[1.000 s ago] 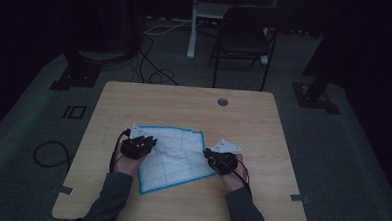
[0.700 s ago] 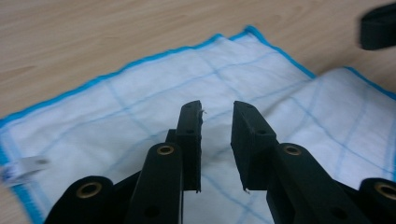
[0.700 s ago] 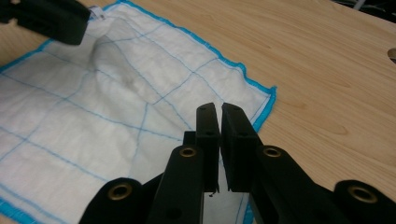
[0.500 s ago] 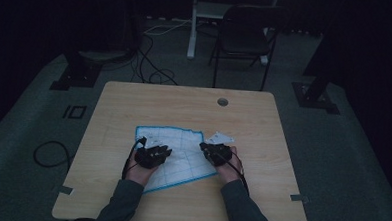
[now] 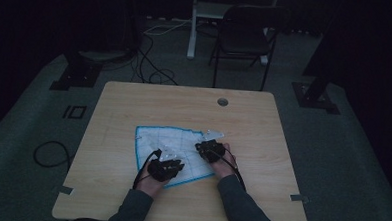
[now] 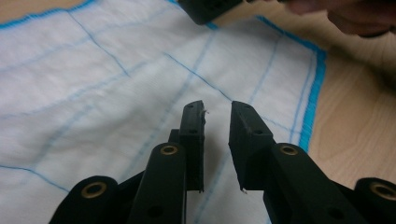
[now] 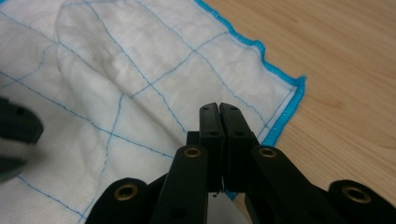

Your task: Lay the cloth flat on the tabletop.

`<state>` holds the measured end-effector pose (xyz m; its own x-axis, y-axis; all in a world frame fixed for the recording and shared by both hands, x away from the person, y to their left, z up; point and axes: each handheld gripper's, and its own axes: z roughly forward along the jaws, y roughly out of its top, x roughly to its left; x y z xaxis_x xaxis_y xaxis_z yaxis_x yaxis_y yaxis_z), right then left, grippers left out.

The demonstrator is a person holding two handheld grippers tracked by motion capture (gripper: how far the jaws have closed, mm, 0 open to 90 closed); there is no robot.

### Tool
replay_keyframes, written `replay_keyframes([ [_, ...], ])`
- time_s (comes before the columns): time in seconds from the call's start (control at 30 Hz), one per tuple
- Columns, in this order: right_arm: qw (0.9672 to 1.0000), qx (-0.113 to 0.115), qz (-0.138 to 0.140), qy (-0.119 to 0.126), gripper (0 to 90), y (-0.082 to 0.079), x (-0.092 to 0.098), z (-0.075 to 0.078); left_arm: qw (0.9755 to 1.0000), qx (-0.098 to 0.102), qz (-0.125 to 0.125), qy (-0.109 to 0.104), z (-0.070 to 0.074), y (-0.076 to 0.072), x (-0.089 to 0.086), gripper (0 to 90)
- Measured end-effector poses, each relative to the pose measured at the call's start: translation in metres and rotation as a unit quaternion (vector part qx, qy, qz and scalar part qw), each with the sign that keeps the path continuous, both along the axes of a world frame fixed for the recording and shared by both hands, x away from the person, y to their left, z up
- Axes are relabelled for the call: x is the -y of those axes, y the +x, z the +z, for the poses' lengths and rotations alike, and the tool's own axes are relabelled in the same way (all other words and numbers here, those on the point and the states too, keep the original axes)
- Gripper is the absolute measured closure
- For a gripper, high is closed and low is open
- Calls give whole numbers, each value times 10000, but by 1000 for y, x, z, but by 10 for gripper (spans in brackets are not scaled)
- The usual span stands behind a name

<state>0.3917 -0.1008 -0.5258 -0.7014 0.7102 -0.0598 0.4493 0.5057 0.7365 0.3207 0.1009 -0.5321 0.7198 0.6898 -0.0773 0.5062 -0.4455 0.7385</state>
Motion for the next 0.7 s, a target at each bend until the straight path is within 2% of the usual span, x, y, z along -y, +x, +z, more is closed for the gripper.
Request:
replay_keyframes([
  [0.1,9999,-81,-4,-123,890,3,0,-4,9999,-82,-35,52,-4,-1,2,782],
  [0.33,9994,-264,-59,-212,892,9,3,-10,9998,-130,-32,114,-7,-3,1,814],
  [0.57,9992,-274,-59,-296,893,15,6,-9,9998,-132,-41,109,-8,-5,-3,823],
  [0.7,9992,-295,-120,-243,894,18,10,-9,9999,-140,-55,63,-9,-7,-6,826],
])
